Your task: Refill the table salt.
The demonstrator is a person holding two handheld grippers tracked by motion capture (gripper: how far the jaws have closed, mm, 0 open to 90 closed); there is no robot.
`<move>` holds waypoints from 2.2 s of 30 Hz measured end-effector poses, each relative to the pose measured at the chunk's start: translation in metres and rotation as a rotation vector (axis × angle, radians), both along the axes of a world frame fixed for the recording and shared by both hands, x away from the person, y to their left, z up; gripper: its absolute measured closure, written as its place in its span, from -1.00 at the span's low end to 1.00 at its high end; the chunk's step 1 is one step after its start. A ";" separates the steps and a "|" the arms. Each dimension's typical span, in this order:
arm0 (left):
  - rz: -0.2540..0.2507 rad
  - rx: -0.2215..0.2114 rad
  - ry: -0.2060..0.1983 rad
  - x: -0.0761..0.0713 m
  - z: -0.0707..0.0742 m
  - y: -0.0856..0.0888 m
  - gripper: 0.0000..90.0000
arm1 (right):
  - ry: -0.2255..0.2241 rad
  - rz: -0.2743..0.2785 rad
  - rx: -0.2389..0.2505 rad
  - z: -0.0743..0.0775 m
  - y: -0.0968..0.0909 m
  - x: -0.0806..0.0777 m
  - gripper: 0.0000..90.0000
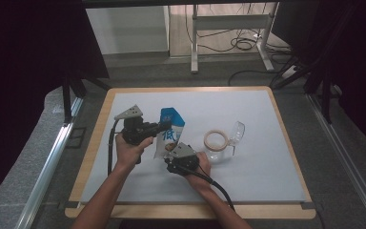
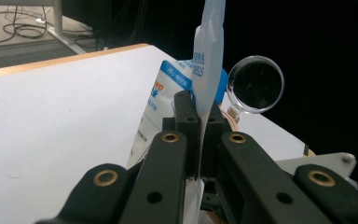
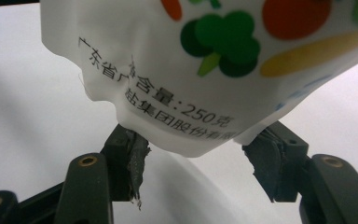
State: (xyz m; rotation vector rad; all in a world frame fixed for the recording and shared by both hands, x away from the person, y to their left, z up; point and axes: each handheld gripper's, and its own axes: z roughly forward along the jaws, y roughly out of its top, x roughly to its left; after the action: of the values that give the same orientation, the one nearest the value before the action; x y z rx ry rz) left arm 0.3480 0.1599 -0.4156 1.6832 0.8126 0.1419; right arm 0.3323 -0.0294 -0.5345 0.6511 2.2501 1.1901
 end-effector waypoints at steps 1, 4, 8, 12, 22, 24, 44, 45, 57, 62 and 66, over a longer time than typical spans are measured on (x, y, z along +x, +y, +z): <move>-0.003 -0.003 0.004 0.001 0.000 -0.001 1.00 | 0.005 0.003 0.005 0.000 -0.001 0.000 -0.08; -0.013 0.006 0.002 0.003 0.001 -0.004 1.00 | 0.015 0.001 0.016 0.000 -0.003 0.000 -0.08; -0.026 0.007 0.002 0.002 0.001 -0.008 1.00 | 0.011 -0.002 0.017 0.000 -0.006 -0.001 -0.03; -0.037 0.005 0.005 0.003 0.003 -0.010 1.00 | 0.002 -0.003 0.019 0.001 -0.009 -0.003 0.01; -0.056 0.039 0.004 0.007 0.004 -0.020 1.00 | 0.015 -0.004 0.027 0.000 -0.016 -0.007 0.03; -0.058 0.045 0.005 0.007 0.004 -0.021 1.00 | 0.019 0.000 0.026 0.000 -0.017 -0.008 0.03; -0.138 0.068 0.019 0.018 0.006 -0.045 1.00 | 0.056 -0.033 0.072 -0.001 -0.033 -0.016 0.07; -0.141 0.070 0.017 0.018 0.006 -0.047 1.00 | 0.057 -0.036 0.076 -0.001 -0.033 -0.016 0.07; -0.150 0.073 0.019 0.019 0.006 -0.052 1.00 | 0.048 -0.058 0.077 -0.001 -0.035 -0.018 0.07; -0.159 0.063 0.005 0.013 0.009 -0.051 1.00 | 0.031 -0.060 0.067 -0.001 -0.034 -0.016 0.04; -0.163 0.049 -0.010 0.007 0.013 -0.048 1.00 | 0.013 -0.075 0.072 0.001 -0.032 -0.014 -0.03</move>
State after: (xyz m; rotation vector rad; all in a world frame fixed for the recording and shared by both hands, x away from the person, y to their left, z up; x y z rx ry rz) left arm 0.3555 0.1123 -0.4030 1.7863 0.6665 0.0579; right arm 0.3183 -0.0612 -0.5340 0.7661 2.1823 1.2378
